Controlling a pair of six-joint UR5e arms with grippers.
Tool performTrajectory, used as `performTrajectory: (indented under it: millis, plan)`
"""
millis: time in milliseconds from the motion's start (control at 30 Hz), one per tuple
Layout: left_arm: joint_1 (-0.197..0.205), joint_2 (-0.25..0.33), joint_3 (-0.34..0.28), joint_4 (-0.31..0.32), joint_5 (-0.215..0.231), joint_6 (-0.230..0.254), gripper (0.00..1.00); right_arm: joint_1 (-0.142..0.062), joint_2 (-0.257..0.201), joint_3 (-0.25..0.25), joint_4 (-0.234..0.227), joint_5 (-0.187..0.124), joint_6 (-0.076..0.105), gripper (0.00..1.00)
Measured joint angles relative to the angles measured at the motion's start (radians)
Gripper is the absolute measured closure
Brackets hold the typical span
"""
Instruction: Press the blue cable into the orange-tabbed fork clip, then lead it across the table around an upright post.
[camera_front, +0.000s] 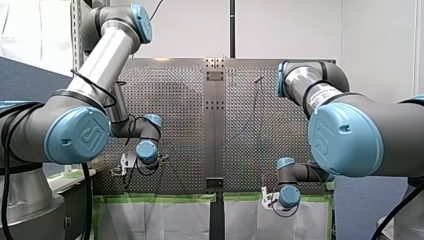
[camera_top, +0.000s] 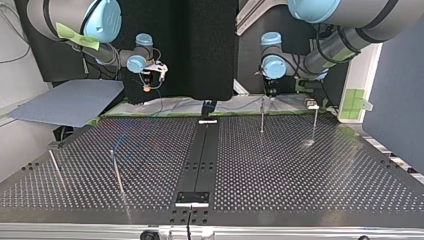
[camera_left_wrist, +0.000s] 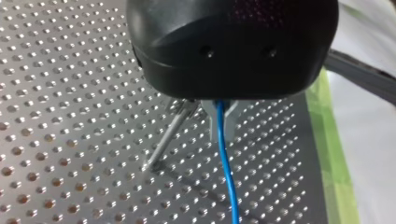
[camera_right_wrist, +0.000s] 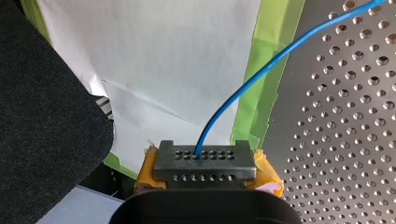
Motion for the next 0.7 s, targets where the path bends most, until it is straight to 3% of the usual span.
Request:
performTrajectory:
  millis: [700]
  plan:
    - [0.019,-0.025,0.000,0.058,0.039,0.017,0.99,0.000,0.000,0.000,0.001,0.000,0.000,0.99]
